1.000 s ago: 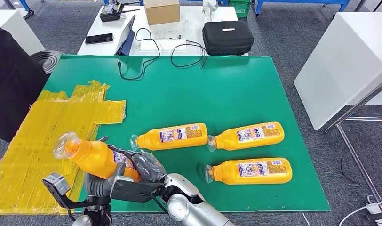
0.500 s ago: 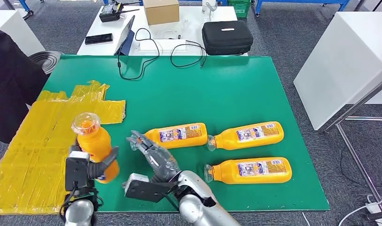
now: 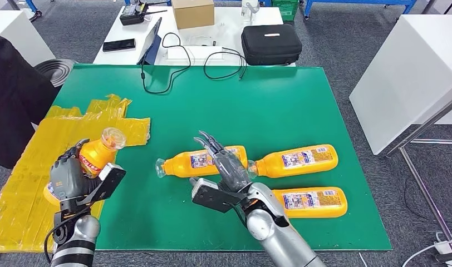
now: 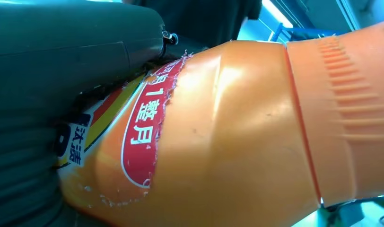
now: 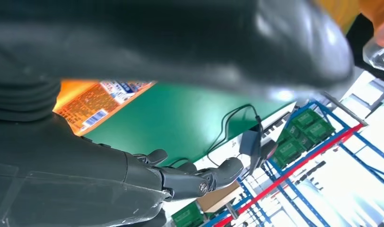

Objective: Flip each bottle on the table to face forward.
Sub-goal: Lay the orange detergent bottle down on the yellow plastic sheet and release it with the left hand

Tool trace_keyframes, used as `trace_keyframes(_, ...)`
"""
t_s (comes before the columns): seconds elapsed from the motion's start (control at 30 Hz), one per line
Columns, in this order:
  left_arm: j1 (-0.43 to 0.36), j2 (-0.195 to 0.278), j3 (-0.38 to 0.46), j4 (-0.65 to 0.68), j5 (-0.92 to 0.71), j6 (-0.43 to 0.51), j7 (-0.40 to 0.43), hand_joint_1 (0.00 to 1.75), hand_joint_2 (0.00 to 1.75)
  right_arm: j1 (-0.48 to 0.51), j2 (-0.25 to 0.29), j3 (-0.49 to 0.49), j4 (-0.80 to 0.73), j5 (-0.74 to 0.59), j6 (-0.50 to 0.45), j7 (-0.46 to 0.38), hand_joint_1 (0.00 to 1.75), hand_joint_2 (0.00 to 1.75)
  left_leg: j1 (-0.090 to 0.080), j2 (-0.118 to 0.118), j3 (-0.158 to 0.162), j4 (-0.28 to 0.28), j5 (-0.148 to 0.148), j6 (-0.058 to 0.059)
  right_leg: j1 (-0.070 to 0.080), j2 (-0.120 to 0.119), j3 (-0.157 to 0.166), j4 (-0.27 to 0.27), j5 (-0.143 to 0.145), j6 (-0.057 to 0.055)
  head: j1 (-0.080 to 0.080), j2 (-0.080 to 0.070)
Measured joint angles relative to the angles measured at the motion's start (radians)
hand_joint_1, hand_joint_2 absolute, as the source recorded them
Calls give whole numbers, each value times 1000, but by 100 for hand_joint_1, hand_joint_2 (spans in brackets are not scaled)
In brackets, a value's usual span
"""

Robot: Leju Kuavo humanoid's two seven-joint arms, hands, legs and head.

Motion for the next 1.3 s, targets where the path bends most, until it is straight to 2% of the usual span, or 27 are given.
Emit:
trace_keyframes(0.07,-6,8,-3,24,-34,0,12,175,175,-2,-9,-1,-1,0,0,1,0,175,0,0,0,0,0,0,0,0,0,0,0,0,0,0)
trace_keyframes(0.27,-40,44,-33,140,-94,-6,31,175,175,-47,-41,-2,12,13,12,22,0,175,-1,0,0,0,0,0,-1,0,0,0,0,0,0,0)
trace_keyframes(0.4,-71,66,-64,214,-108,-24,42,59,175,-100,-56,-1,64,22,30,41,0,175,-1,0,0,0,0,0,-1,0,0,0,0,0,0,0)
trace_keyframes(0.57,-101,84,-93,278,-122,-27,59,59,175,-148,-65,-1,131,28,38,53,0,175,-1,0,0,0,0,0,0,0,0,1,0,0,0,0)
trace_keyframes(0.8,-115,95,-107,309,-124,-27,59,59,175,-164,-66,1,168,30,38,54,0,175,-1,0,0,0,0,0,-1,0,0,1,0,0,0,0)
trace_keyframes(0.83,-117,96,-107,312,-125,-27,59,47,175,-165,-66,1,172,30,38,54,0,175,-1,0,0,0,0,0,-1,0,0,1,0,0,0,0)
trace_keyframes(0.93,-120,97,-108,318,-126,-27,60,3,44,-166,-66,2,180,30,38,54,0,175,-1,0,0,0,0,0,-1,0,0,1,0,0,0,0)
trace_keyframes(0.97,-120,98,-108,320,-128,-27,63,0,0,-166,-66,3,183,31,38,55,0,175,-1,0,0,0,0,0,-1,0,0,1,0,0,0,0)
trace_keyframes(1.3,-153,101,-126,367,-142,-39,95,0,0,-236,-53,20,297,70,66,88,0,175,-1,0,-1,0,1,0,0,0,0,1,0,0,0,0)
